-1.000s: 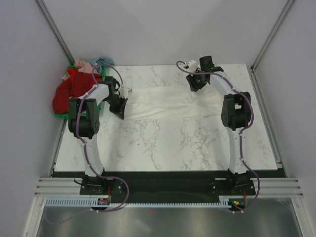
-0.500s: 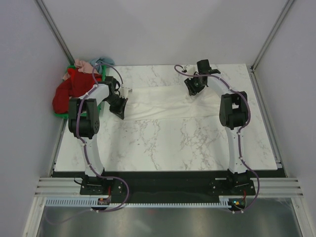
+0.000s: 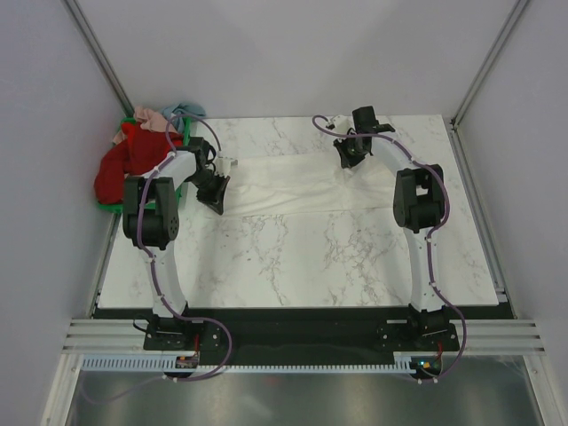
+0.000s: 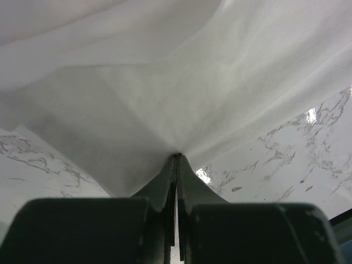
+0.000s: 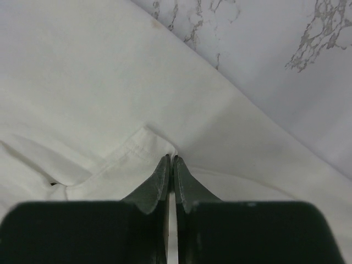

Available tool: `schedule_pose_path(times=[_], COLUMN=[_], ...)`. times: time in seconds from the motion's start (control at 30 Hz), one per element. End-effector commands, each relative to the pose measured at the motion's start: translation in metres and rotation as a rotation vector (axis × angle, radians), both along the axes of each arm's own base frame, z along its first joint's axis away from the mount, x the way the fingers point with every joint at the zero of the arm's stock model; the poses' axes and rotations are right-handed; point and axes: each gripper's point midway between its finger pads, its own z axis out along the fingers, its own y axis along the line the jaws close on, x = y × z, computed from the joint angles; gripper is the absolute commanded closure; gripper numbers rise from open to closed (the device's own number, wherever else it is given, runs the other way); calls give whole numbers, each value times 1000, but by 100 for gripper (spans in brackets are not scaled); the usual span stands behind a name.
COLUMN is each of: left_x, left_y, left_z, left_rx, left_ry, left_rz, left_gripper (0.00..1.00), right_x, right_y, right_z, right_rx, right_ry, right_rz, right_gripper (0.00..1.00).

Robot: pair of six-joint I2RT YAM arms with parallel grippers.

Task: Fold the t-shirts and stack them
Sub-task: Fold the tshirt

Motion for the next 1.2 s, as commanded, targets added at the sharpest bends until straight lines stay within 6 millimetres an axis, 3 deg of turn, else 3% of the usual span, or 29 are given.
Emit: schedule_pose_path(times=[0.0, 0.2, 0.77, 0.83, 0.87, 1.0, 1.07, 1.1, 1.17], left_x=[4, 6, 4, 4, 5, 9, 15, 17, 20], left_y=[7, 7, 8, 8, 8, 2, -1, 0, 0], left_z=[-7, -5, -3, 0, 1, 33, 64, 74, 94], left_rx=[35, 35, 36, 40, 40, 3, -19, -16, -14], left_ry=[-6, -12, -13, -23, -25, -75, -150, -181, -235], left_rz=[19, 19, 21, 20, 20, 5, -21, -43, -73], left_gripper=[98, 98, 98, 98, 98, 93, 86, 78, 68], right_x=[15, 23, 30, 32, 32, 34, 34, 33, 28], right_y=[11, 16, 30, 30, 32, 31, 31, 30, 28], right_z=[37, 59, 75, 75, 75, 94, 123, 145, 157], right_rx=[17, 19, 32, 35, 32, 52, 70, 84, 88], right_ry=[-104, -178, -236, -241, -242, -266, -313, -352, -371], right_rz=[19, 15, 26, 27, 26, -11, -25, -38, -48], right_gripper=[91, 89, 88, 84, 74, 57, 55, 53, 51])
